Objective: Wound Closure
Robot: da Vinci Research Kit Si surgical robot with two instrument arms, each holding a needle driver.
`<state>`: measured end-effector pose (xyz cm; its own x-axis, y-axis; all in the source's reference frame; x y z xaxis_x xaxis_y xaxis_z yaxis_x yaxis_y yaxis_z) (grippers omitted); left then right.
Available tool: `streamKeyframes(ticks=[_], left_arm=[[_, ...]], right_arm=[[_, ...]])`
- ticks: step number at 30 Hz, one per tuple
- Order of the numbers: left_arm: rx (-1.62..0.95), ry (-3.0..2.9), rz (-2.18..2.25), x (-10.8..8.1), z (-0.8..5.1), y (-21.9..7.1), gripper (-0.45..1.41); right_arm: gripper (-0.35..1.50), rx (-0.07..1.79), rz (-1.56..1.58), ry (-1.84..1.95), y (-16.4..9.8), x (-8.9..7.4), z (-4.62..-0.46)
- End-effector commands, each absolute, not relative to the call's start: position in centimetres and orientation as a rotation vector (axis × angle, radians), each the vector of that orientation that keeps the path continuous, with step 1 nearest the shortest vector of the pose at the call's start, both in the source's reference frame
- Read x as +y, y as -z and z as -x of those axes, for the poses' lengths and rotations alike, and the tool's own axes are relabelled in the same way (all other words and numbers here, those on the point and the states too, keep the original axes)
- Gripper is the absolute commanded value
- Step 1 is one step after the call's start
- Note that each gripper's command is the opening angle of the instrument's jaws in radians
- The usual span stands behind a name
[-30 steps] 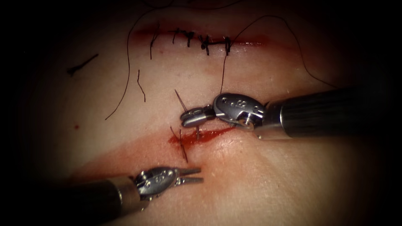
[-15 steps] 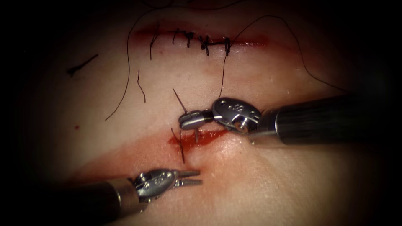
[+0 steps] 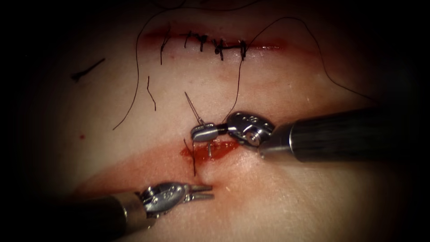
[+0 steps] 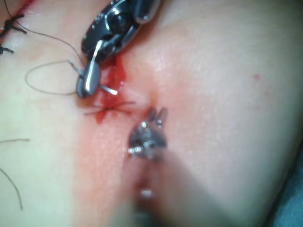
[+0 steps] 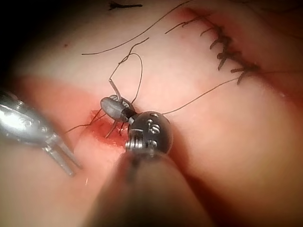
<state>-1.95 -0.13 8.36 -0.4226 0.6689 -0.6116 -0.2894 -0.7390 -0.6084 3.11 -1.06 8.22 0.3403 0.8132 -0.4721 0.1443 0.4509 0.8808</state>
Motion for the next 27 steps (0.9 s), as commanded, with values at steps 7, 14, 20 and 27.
streamKeyframes(ticks=[7,14,20,27], left_arm=[[-0.564,-2.172,1.199,-0.17,2.04,-8.44,0.20],[-0.564,-2.172,1.199,-0.17,2.04,-8.44,0.20],[-0.564,-2.171,1.199,-0.16,2.05,-8.45,0.20],[-0.564,-2.172,1.199,-0.16,2.04,-8.44,0.20]], right_arm=[[-0.35,1.146,-1.115,-0.635,-8.24,-1.19,-3.17],[-0.35,1.089,-1.173,-0.746,-8.17,-1.22,-3.17],[-0.35,1.032,-1.245,-0.825,-8.11,-1.24,-3.18],[-0.35,0.978,-1.306,-0.890,-8.07,-1.30,-3.19]])
